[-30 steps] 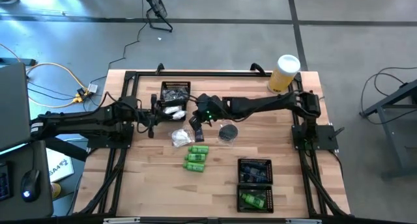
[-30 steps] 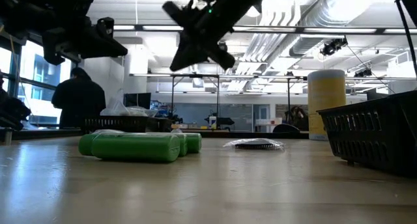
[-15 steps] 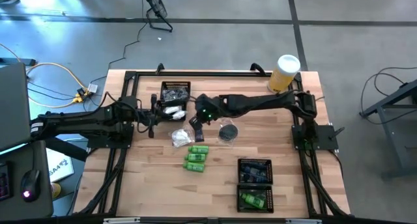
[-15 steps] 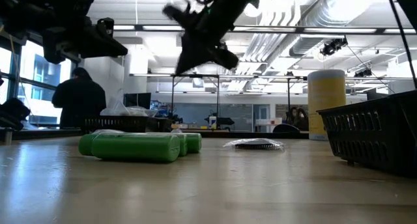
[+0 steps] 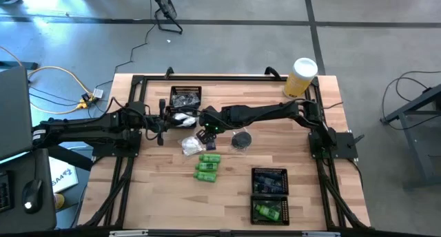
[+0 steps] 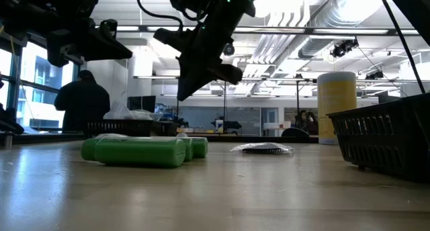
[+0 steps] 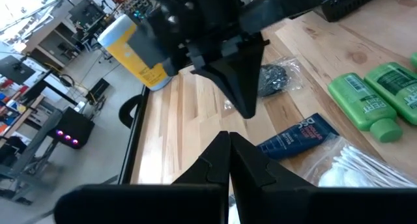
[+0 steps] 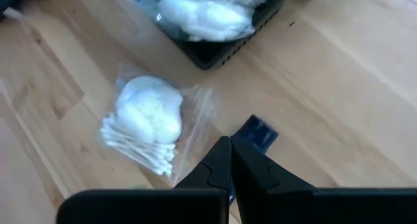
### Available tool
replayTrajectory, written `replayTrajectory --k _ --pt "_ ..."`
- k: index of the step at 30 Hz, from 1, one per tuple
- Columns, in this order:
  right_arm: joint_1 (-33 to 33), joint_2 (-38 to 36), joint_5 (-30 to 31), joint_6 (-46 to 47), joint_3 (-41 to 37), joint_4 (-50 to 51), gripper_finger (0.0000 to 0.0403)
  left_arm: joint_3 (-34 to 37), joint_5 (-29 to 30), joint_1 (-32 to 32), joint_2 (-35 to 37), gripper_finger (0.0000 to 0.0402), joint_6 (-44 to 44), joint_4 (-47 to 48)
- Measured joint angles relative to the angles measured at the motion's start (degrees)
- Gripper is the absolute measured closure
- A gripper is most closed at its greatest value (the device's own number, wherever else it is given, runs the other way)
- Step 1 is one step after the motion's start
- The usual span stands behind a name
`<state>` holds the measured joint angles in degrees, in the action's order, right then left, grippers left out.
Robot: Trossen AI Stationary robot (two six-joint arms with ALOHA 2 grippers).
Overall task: Pick & Place Travel size toiletries
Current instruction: Put the blue shave cream into the middle bottom black basket
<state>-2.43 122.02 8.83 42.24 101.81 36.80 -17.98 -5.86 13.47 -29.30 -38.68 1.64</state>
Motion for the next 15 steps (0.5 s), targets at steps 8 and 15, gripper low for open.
replayTrajectory --k 8,15 --pt "-0.7 0.1 1.8 -0.3 -0.1 0.9 0.0394 0.0 0.0 0.0 0.0 0.0402 -0.1 1.4" --pt "-0.7 0.5 1.7 -1.5 -0.1 2.0 0.0313 0.0 0.0 0.0 0.0 0.0402 -0.1 1.6"
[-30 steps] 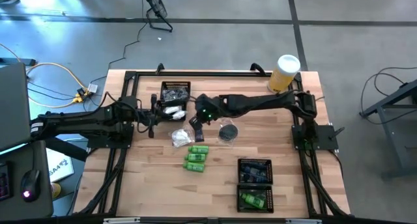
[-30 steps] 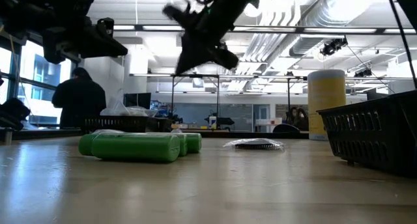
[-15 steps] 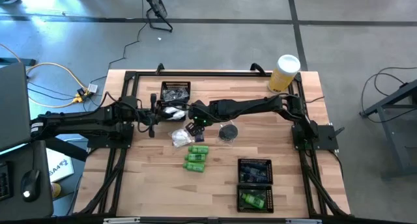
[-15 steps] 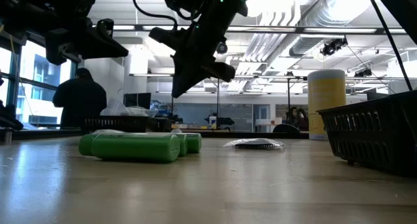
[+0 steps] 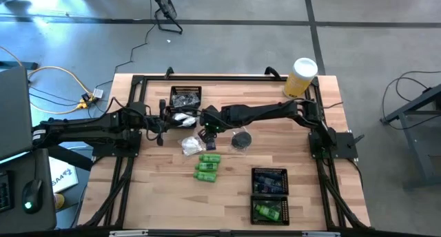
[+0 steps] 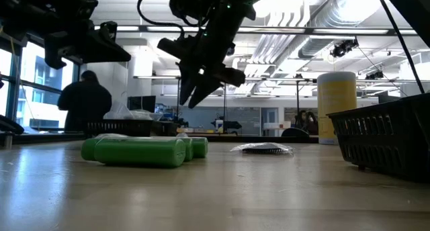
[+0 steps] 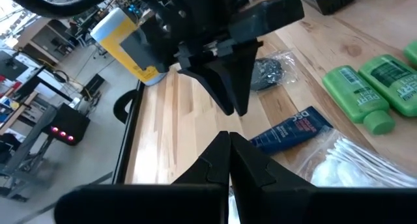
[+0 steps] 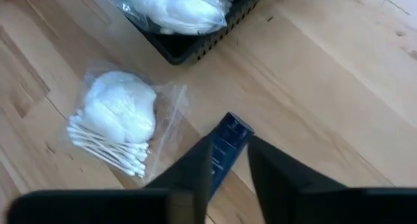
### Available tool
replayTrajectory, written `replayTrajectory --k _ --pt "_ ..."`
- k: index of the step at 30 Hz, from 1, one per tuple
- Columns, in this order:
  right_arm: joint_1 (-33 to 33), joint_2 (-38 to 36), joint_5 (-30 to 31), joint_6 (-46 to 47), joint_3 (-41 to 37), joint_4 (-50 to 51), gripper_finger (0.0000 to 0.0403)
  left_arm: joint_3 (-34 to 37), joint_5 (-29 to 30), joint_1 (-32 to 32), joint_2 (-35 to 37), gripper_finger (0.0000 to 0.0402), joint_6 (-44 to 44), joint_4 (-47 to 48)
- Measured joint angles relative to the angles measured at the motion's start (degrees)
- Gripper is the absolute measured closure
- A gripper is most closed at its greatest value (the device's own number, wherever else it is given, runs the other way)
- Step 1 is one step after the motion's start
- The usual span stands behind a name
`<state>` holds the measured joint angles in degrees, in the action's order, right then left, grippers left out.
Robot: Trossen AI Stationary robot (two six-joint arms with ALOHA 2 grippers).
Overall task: Pick & Place Travel size toiletries
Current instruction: Put the blue shave cream into the middle bottom black basket
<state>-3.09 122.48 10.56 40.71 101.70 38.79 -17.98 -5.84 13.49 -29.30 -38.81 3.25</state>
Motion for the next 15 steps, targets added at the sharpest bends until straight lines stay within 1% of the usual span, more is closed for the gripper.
replayTrajectory --k 3,5,9,12,15 --pt "0.0 0.0 0.4 1.7 -1.1 -1.2 0.0262 0.0 0.3 0.0 0.0 0.0402 0.0 0.0" --pt "0.0 0.0 1.9 4.4 -1.9 -1.0 0.0229 0.0 0.4 0.0 0.0 0.0402 0.0 0.0" --pt "0.0 0.0 3.6 8.7 -4.0 -2.1 0.0173 0.0 0.4 0.0 0.0 0.0402 -0.1 0.0" --pt "0.0 0.0 4.3 8.7 -5.5 -4.7 0.0148 0.0 0.5 0.0 0.0 0.0402 -0.1 0.0" --pt "0.0 0.0 4.0 8.5 -6.4 -9.1 0.014 0.0 0.5 0.0 0.0 0.0402 -0.1 -0.1"
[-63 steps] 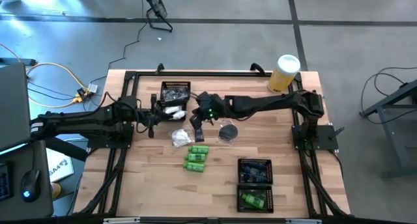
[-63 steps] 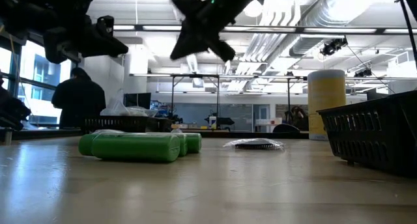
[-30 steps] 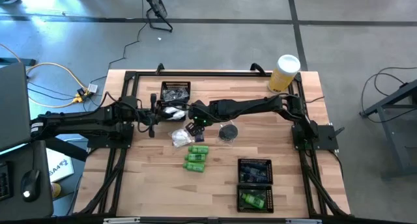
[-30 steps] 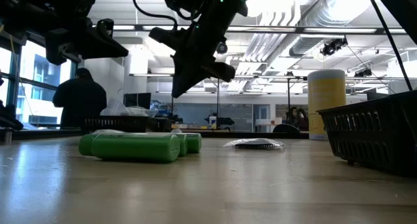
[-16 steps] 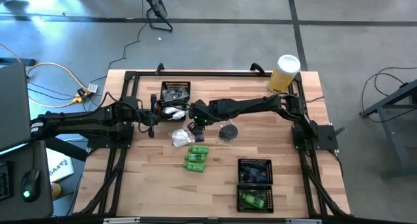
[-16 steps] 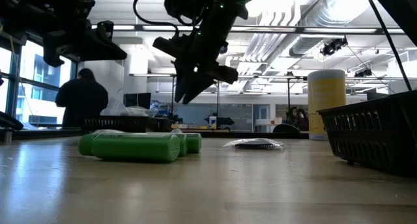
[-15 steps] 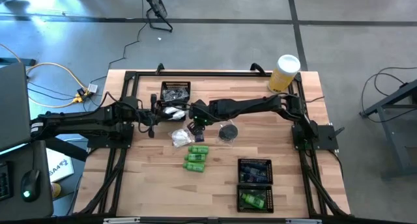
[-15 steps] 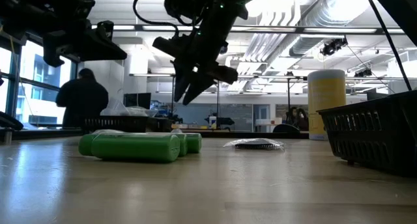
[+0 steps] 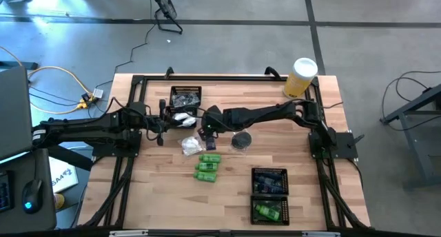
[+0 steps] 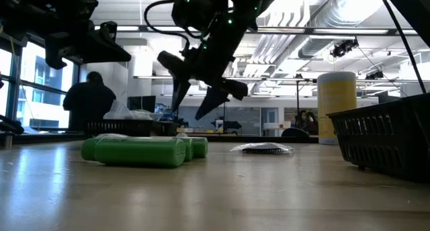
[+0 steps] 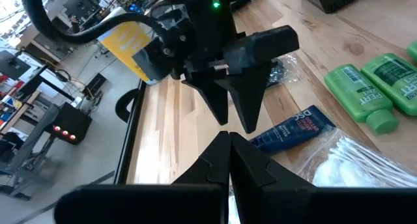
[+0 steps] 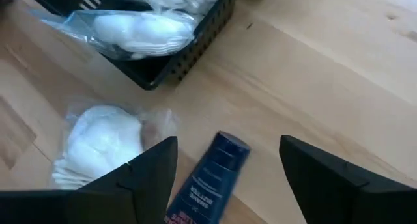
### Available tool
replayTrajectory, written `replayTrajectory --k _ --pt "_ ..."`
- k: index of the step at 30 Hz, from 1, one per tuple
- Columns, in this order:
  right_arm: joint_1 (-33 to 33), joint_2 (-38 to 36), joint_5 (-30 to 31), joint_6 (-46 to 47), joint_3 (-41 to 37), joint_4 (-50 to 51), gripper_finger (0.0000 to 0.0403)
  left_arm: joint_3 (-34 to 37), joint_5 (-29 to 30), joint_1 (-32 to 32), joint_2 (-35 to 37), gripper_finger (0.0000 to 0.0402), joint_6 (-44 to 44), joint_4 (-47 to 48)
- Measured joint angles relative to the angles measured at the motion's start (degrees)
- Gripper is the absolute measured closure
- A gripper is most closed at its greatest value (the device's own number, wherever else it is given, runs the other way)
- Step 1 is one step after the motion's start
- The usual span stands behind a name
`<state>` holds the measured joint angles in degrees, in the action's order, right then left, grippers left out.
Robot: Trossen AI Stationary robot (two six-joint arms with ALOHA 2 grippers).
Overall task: Pick & Place Travel size toiletries
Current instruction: Put the blue shave cream into the middle bottom black basket
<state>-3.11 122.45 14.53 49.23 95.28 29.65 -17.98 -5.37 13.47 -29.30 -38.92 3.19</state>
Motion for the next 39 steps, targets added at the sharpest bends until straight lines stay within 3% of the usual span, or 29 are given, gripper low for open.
replayTrajectory --k 7,21,39 --pt "0.0 3.0 -2.9 -0.9 -0.5 -2.4 0.0148 0.0 0.0 0.0 -0.1 0.0402 0.2 0.2" --pt "0.0 7.8 -2.9 -1.4 -0.4 -6.0 0.017 0.0 0.2 0.0 -0.1 0.0402 0.2 0.3" --pt "0.0 8.0 -2.4 -1.2 -0.4 -7.0 0.0254 0.0 0.6 0.0 -0.1 0.0402 0.2 0.4"
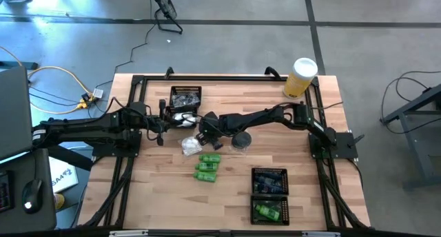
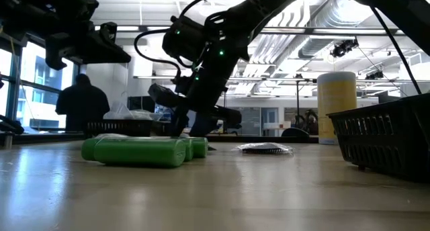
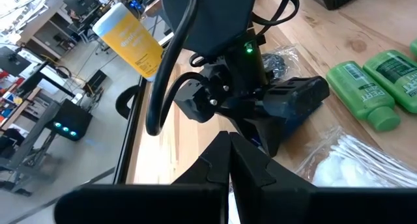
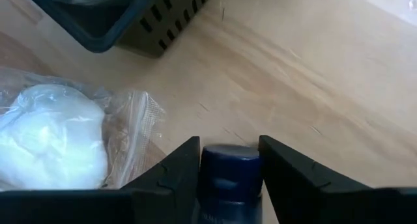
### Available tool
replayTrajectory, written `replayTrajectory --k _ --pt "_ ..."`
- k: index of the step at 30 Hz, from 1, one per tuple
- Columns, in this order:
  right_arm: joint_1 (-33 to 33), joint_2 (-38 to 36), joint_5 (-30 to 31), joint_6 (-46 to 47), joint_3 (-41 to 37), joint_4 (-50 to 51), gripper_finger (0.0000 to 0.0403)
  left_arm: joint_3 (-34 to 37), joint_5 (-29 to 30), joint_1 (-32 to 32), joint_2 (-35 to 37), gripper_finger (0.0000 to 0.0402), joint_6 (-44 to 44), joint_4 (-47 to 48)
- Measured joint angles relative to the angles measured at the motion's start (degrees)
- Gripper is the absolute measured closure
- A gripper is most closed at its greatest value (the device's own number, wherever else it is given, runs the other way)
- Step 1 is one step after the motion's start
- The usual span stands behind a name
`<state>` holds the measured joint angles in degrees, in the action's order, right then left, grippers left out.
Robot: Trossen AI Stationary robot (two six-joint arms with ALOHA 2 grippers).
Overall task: Pick & Place Travel size toiletries
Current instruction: Put the blue shave cream into the middle bottom black basket
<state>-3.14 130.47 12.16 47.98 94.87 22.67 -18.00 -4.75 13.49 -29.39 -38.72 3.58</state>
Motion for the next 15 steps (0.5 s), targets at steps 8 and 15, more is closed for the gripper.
replayTrajectory --k 8,15 --pt "0.0 -0.1 -0.2 -0.2 -0.1 -0.7 0.0269 0.0 0.0 0.0 0.0 0.0402 0.0 0.0" --pt "0.0 -0.8 -0.6 -2.0 -0.2 -0.3 0.027 0.0 0.0 0.0 0.0 0.0402 0.0 0.0"
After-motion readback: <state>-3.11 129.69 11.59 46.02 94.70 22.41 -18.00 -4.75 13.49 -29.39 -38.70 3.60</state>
